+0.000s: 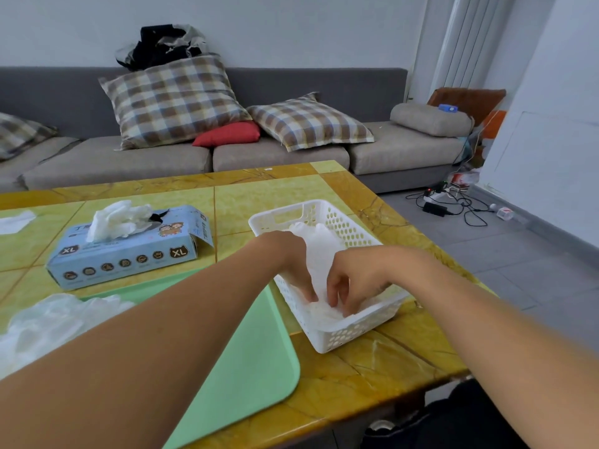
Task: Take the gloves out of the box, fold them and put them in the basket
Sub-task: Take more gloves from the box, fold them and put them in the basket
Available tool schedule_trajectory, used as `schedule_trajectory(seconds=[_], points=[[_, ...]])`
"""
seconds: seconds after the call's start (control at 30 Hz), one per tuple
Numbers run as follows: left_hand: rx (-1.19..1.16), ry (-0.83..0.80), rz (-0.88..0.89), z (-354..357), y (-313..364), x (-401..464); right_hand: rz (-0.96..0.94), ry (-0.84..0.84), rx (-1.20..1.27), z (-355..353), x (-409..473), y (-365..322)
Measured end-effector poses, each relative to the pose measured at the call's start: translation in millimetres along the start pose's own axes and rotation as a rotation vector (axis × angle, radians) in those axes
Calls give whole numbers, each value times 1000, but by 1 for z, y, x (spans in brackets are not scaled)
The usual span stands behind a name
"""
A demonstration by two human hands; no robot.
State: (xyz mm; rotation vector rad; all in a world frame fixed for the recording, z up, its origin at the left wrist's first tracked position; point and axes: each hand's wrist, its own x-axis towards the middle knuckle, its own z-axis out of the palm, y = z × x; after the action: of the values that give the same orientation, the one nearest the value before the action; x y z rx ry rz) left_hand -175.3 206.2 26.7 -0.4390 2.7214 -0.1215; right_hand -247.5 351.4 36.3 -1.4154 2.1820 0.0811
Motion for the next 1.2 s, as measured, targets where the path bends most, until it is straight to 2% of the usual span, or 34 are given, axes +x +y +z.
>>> schedule_trajectory(seconds=[0.07,0.13,0.27,0.37,0.43,0.5,0.57,0.67,0.77,0.9,0.93,1.0,1.07,1.2], points=[[-57,74,37,-2,-6,-4,-41,119,121,-11,-2,-3],[-141,247,100,-6,-19,-13,-69,292,214,-18,4,-10],[-404,563,178,-5,-64,-53,-74,597,99,-21,28,-28],[-460,637,100,18,-123,-100,-228,765,278,-24,44,-80],[-447,622,-15,43,-167,-129,-364,695,327,-19,58,-128],[-407,583,-158,72,-208,-161,-445,493,237,-3,80,-181],[-345,552,-222,101,-233,-185,-468,381,131,16,105,-224],[-369,494,-223,143,-248,-216,-465,369,159,33,130,-264],[-500,333,-174,170,-249,-222,-413,341,165,44,144,-279],[-658,290,-115,161,-251,-216,-476,788,327,53,125,-292],[-698,270,-78,156,-252,-216,-519,782,373,57,116,-296],[-760,206,-44,150,-259,-220,-576,585,361,67,103,-305],[-811,99,-114,148,-268,-227,-544,425,278,83,104,-307],[-766,32,-159,153,-275,-236,-474,457,410,97,116,-292]])
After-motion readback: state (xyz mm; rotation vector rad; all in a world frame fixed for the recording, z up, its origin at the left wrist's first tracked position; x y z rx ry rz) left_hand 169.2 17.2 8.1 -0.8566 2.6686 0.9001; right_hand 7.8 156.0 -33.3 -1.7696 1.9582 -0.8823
